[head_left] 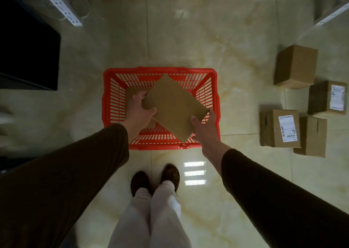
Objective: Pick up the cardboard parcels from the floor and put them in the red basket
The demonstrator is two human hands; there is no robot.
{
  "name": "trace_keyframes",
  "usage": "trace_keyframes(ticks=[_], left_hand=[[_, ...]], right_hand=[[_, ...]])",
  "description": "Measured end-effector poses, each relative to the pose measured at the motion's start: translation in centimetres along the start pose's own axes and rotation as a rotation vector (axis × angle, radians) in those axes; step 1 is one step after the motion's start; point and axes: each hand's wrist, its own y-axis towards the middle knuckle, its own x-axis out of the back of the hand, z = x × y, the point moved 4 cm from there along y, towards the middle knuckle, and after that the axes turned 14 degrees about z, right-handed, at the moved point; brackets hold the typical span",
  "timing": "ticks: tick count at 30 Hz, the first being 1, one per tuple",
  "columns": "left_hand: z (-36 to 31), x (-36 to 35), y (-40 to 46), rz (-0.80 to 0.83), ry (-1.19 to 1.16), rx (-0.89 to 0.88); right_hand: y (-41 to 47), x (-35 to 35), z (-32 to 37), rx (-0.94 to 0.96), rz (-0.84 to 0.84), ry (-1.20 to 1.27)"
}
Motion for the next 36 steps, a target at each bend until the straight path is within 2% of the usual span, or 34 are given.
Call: trace_keyframes(ticks=[6,12,22,25,29,36], left_hand=[[-0.9,-0.3,5.4,0.191,0.084,-0.029],[-0.1,-0.8,11.0,0.265,0.189,-0.058],[2.8,-1.1,16.7,0.286,0.427,-0.091],[3.2,-1.1,17.1,0.235,0.629,-0.098],[4.0,-0.6,18.0,0.148,0.904,-0.092],[5.5,-1.0,19.9,0.211,1.028,-0.067]], right_hand=[[3.3,-0.3,-2.3,-0.111,-0.122,0.208],[6.7,-0.8,-5.0,-0.188,-0.252,0.318],[11.6,-3.2,-8.9,-0.315,-0.162,0.404],[12.6,-3.9,-9.7,-0.365,-0.141,0.441],[13.8,-4.6,-10.4,-0.388,-0.108,0.408],[15.1,-5.0,-11.6,-0.35,0.048,0.277]])
